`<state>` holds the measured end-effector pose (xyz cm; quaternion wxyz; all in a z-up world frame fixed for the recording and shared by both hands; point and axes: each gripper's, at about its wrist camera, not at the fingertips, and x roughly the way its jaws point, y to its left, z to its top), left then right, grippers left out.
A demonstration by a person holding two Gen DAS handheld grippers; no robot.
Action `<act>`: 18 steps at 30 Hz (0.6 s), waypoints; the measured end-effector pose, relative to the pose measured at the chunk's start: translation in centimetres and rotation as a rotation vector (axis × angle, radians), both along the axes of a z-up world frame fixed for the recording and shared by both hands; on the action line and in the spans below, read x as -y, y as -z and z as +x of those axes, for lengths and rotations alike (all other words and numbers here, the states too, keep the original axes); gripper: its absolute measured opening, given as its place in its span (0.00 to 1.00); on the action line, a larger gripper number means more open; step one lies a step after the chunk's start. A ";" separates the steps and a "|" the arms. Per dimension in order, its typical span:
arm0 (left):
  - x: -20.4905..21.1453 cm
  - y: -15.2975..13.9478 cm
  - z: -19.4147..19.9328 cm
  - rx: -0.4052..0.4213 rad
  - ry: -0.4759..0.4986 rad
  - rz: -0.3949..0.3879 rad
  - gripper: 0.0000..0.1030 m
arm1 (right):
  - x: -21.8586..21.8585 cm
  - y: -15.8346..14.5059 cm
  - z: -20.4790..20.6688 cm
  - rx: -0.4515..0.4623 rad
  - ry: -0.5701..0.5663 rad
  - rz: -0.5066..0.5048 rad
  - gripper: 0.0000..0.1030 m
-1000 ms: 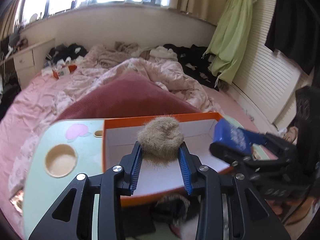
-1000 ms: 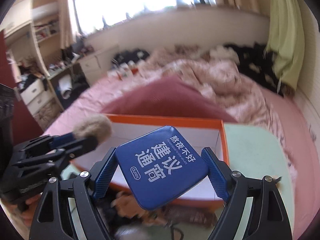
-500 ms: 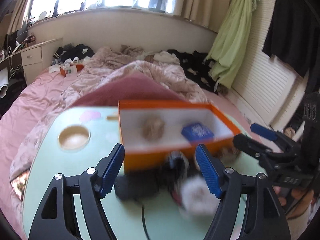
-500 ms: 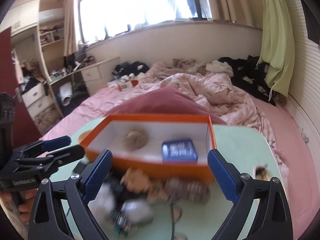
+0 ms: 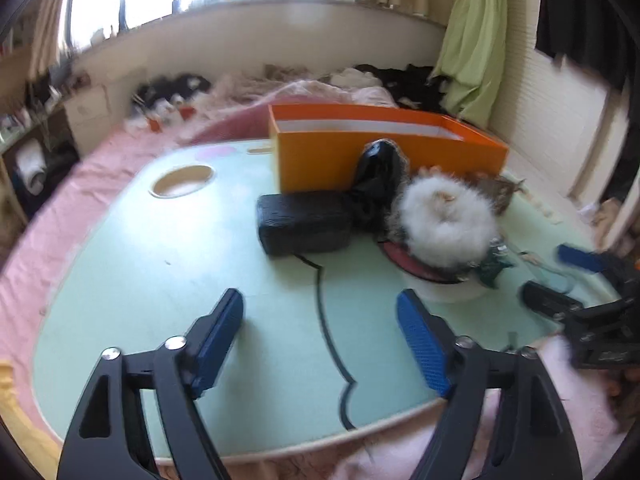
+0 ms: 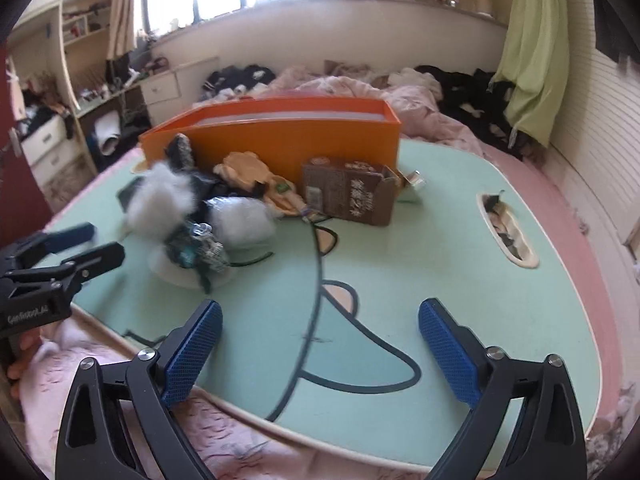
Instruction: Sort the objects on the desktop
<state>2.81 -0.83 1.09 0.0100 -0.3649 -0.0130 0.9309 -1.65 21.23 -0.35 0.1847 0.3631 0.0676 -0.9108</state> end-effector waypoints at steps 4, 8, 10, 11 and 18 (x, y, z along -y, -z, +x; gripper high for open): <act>-0.3 0.6 0.3 -0.048 0.007 -0.009 0.89 | 0.0 0.2 -0.2 -0.015 0.005 -0.005 1.00; -0.3 0.7 0.0 -0.062 0.023 -0.006 1.00 | -0.1 0.3 -0.3 -0.018 0.004 -0.008 1.00; -0.3 0.7 0.1 -0.072 0.027 -0.005 1.00 | -0.1 0.2 -0.3 -0.019 0.005 -0.008 1.00; -0.3 0.7 0.0 -0.073 0.027 -0.005 1.00 | -0.1 0.2 -0.3 -0.019 0.005 -0.007 1.00; -0.2 0.8 0.1 -0.081 0.029 -0.005 1.00 | -0.1 0.3 -0.3 -0.018 0.005 -0.008 1.00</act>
